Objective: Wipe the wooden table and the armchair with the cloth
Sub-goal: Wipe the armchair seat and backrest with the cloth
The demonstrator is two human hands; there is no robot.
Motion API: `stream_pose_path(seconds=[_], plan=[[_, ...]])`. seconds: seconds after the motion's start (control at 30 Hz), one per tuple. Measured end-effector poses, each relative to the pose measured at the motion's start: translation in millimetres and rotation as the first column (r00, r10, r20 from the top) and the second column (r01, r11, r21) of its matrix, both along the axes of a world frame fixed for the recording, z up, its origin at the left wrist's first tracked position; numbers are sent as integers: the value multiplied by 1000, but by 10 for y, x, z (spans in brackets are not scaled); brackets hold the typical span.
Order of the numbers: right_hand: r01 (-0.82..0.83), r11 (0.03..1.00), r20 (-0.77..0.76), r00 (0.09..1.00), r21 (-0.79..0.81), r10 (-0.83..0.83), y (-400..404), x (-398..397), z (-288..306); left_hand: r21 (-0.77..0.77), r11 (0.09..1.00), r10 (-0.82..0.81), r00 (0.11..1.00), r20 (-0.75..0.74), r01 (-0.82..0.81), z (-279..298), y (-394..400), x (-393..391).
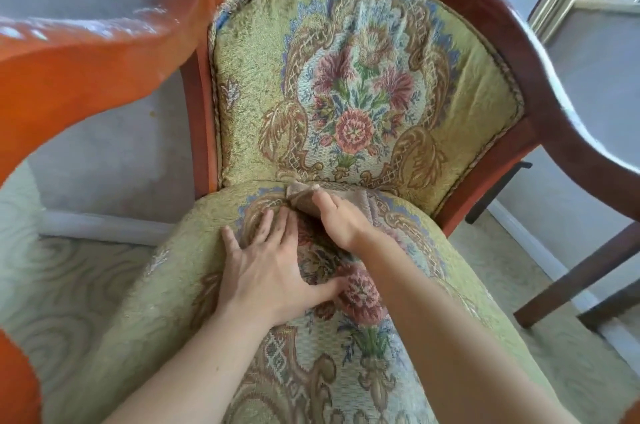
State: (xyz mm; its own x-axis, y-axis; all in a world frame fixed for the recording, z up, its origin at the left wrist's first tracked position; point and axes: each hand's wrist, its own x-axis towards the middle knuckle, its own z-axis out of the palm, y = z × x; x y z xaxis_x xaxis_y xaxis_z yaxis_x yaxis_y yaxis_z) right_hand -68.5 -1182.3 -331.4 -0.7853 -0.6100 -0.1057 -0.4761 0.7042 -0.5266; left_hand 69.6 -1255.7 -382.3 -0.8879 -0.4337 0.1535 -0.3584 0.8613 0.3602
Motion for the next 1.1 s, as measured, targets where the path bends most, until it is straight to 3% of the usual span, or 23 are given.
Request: stream_pose_path(seconds=[0.23, 0.33, 0.57, 0.83, 1.1], plan=[[16, 999, 16, 1000, 49, -17, 682, 565, 43, 67, 997, -34, 988, 153, 24, 116, -11, 150], [-54, 996, -39, 998, 77, 57, 857, 663, -21, 75, 997, -30, 983, 183, 16, 113, -14, 121], [-118, 986, -184, 973, 115, 138, 485, 185, -134, 49, 999, 1, 985, 170, -9, 42, 35, 91], [-47, 977, -127, 989, 207, 75, -82, -599, -17, 69, 997, 29, 980, 197, -44, 30, 56, 65], [-170, 963, -174, 963, 211, 208, 274, -455, -16, 19, 1000, 11, 967, 253, -16, 96, -139, -448]])
